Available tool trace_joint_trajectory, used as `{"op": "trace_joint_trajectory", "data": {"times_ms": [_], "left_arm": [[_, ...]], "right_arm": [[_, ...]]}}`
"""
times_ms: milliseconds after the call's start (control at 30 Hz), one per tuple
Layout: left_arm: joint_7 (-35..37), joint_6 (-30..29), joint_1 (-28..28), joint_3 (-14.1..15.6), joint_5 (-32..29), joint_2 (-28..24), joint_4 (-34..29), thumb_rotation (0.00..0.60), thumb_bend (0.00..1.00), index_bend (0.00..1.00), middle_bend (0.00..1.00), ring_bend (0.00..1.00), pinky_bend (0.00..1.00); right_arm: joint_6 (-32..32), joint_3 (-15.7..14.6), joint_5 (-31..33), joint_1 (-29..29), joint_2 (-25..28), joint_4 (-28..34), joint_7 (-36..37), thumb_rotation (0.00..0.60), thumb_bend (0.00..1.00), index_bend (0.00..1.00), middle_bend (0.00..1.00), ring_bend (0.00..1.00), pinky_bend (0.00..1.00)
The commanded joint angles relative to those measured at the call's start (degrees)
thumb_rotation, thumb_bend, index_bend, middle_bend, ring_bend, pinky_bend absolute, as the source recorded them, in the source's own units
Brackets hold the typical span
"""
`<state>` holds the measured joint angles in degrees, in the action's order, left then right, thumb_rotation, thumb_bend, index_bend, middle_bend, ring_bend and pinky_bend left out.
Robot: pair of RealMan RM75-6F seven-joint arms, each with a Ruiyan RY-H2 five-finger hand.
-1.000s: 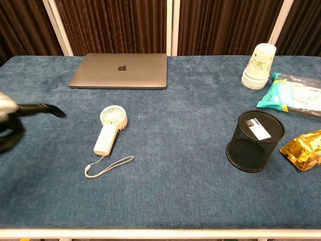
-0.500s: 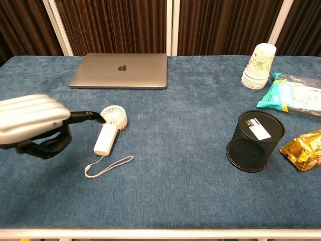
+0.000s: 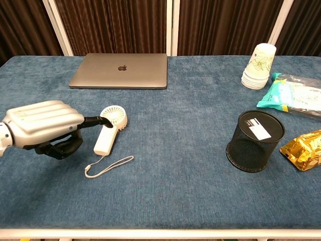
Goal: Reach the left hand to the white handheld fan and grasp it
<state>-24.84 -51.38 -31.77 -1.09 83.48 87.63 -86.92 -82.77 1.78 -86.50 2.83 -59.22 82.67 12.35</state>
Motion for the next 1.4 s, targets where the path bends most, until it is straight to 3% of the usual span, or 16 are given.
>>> {"op": "trace_joint_trajectory", "data": {"times_ms": [33, 1400], "left_arm": [[0.64, 0.44, -0.45, -0.04, -0.82, 0.28, 0.52, 0.6, 0.67, 0.12, 0.85, 0.85, 0.81], [3.3, 0.75, -2.42, 2.37, -4.06, 0.66, 1.87, 0.6, 0.67, 0.13, 0.85, 0.85, 0.81]], "right_arm": [[0.02, -0.01, 0.01, -0.01, 0.04, 0.06, -0.04, 0.6, 0.2, 0.0, 0.0, 0.0, 0.0], [0.89, 0.07, 0.89, -0.1, -0.65, -1.61, 0.84, 0.6, 0.2, 0.0, 0.0, 0.0, 0.0]]}}
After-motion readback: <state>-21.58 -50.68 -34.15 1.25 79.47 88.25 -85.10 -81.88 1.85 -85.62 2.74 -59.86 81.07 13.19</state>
